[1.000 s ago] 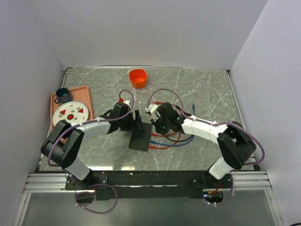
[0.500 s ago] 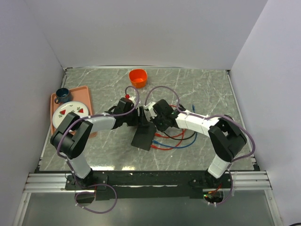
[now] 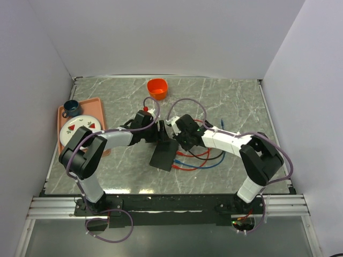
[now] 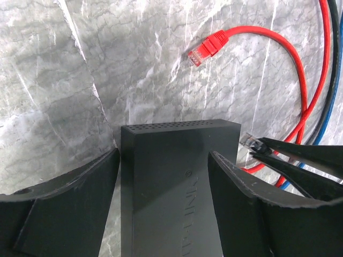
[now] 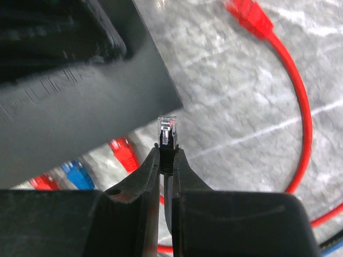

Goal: Insert the plug into the switch port

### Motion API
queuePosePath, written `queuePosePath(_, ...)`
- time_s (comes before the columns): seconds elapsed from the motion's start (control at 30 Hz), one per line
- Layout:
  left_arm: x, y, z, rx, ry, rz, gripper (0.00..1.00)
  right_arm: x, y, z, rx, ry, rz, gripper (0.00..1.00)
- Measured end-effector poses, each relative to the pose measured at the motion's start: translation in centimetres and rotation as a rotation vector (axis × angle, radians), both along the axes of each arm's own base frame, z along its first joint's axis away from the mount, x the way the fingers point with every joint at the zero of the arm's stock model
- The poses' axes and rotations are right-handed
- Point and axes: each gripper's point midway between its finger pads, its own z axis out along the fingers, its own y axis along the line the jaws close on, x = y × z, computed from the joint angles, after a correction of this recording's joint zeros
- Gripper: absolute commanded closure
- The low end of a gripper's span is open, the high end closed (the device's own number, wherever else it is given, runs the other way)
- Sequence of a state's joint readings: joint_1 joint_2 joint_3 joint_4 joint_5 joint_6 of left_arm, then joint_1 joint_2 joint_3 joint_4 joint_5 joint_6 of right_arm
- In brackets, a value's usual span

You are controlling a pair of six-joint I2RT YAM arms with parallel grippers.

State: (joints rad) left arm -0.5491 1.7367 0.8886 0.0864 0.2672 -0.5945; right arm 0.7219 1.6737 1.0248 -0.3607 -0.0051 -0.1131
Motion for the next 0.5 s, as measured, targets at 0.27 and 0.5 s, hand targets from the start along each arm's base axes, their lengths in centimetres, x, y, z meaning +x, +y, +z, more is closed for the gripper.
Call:
queuePosePath(0.27, 0.5, -0.3, -0.1, -0.001, -0.001, -0.001, 0.27, -1.5, -1.8, 0.3, -0.024, 0.001, -0.01, 1.0)
queuePosePath(0.5, 0.5, -0.3, -0.1, -0.002, -0.002, -0.001, 0.28, -1.7, -1.9, -0.4, -0.037, 0.021, -0.008, 1.0)
